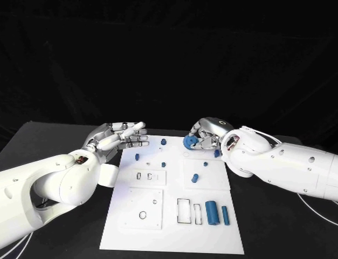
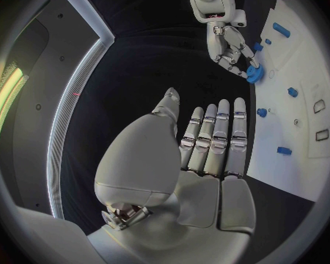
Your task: Assemble the parts on the task board
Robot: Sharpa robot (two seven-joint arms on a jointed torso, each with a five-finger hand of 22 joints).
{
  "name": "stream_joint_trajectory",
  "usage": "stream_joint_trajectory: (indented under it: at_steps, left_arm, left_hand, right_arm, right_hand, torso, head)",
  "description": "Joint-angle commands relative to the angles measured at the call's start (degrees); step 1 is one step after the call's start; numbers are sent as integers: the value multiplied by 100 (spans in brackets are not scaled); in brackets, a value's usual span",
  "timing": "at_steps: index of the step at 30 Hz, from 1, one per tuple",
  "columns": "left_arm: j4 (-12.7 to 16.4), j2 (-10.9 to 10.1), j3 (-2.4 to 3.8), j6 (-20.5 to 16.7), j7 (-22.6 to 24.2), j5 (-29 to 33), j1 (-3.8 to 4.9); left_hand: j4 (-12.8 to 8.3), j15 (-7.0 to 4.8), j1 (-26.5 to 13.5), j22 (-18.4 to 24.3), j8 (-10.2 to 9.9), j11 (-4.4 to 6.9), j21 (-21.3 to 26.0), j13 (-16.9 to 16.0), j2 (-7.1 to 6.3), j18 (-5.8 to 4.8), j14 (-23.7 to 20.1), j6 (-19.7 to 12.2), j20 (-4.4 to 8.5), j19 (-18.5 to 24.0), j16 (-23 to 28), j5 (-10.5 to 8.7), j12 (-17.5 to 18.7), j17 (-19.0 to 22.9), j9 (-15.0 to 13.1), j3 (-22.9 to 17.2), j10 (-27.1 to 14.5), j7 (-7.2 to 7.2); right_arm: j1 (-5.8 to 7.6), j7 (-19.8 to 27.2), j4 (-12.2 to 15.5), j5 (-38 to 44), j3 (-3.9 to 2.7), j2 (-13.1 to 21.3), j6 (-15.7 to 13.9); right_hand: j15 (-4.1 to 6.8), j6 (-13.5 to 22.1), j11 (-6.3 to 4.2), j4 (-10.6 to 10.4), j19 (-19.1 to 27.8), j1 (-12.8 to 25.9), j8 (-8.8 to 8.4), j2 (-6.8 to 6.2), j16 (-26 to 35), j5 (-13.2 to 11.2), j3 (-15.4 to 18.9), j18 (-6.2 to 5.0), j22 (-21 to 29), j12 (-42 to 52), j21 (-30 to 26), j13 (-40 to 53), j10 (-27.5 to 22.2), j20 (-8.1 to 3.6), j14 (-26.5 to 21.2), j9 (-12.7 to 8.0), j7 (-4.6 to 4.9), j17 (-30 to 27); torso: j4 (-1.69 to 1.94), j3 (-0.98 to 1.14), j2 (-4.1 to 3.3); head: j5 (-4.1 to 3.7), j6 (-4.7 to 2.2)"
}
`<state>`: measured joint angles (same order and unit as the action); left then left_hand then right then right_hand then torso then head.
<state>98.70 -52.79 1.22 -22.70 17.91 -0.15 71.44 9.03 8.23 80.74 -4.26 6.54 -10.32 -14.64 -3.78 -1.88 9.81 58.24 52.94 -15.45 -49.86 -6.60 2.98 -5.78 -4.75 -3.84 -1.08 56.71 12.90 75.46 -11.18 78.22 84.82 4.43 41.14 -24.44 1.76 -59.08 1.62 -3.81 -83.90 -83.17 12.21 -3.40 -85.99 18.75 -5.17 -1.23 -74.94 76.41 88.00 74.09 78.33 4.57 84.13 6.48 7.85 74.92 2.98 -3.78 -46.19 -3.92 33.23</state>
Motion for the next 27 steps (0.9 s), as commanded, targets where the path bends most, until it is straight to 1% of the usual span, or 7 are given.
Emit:
stream_joint_trajectory:
  at_steps: [1,3,4,8,13,18,27]
  left_arm:
    - [21,6,5,77,27,11,7]
    - [25,8,5,80,30,11,8]
    - [27,11,5,82,32,11,8]
    - [29,20,5,85,38,11,8]
    - [28,38,5,87,43,11,8]
    - [24,46,5,85,45,11,8]
    - [22,49,5,83,44,11,8]
  left_hand:
    - [-13,33,6,9,-27,-23,8,-2,63,83,-4,31,-12,-39,32,-3,23,8,0,33,-1,21]
    - [-13,33,5,9,-27,-23,8,-2,63,83,-4,31,-12,-40,33,-3,23,8,1,34,-1,22]
    - [-12,33,2,11,-31,-25,10,-2,64,83,-5,29,-12,-42,38,-3,27,9,1,37,-3,25]
    - [-12,33,2,11,-31,-25,10,-2,64,83,-5,29,-12,-42,38,-3,27,9,1,37,-3,25]
    - [-13,34,-1,12,-35,-26,11,-2,59,83,-6,28,-12,-43,42,-4,31,10,1,43,-4,27]
    - [-13,34,-1,12,-35,-26,11,-2,59,83,-6,28,-12,-43,42,-4,31,10,1,43,-4,27]
    - [-13,34,-1,12,-35,-26,11,-2,59,83,-6,28,-12,-43,42,-4,31,10,1,43,-4,27]
  right_arm:
    - [50,28,8,173,0,-153,-332]
    - [65,8,-22,200,5,-267,-348]
    - [71,-5,-43,217,9,-334,-353]
    - [83,-36,-157,256,29,-597,-353]
    - [72,-37,-342,276,72,-910,-311]
    - [10,-14,-484,280,110,-1145,-228]
    - [-58,5,-537,261,147,-1276,-2]
  right_hand:
    - [39,-162,10,-3,-422,108,1,-5,-31,37,-29,54,-1264,20,25,6,35,-32,407,128,-144,649]
    - [37,-160,12,-9,-425,123,-7,-11,-29,64,-54,55,-1269,21,28,10,36,-32,405,129,-142,645]
    - [36,-162,12,-12,-425,128,-9,-13,-28,77,-68,56,-1270,20,29,10,36,-32,405,131,-142,643]
    - [36,-164,12,-20,-428,145,-17,-18,-27,124,-114,56,-1274,18,31,13,34,-31,404,134,-142,642]
    - [36,-163,13,-25,-429,154,-21,-19,-22,138,-129,57,-1276,17,32,14,34,-31,402,134,-141,630]
    - [35,-160,14,-29,-428,164,-27,-23,-22,156,-152,56,-1274,15,30,14,32,-30,402,135,-139,631]
    - [34,-154,18,-40,-422,188,-36,-34,-19,163,-169,54,-1268,14,25,16,31,-30,400,135,-135,625]
  torso:
    - [5,-5,0]
    - [15,-5,0]
    - [14,-1,-2]
    - [18,-3,-1]
    - [22,-4,-2]
    - [4,1,-7]
    - [3,5,-5]
  head:
    - [-7,-13]
    - [-17,-11]
    - [-17,-11]
    - [-21,-14]
    - [-10,-9]
    - [8,1]
    - [27,18]
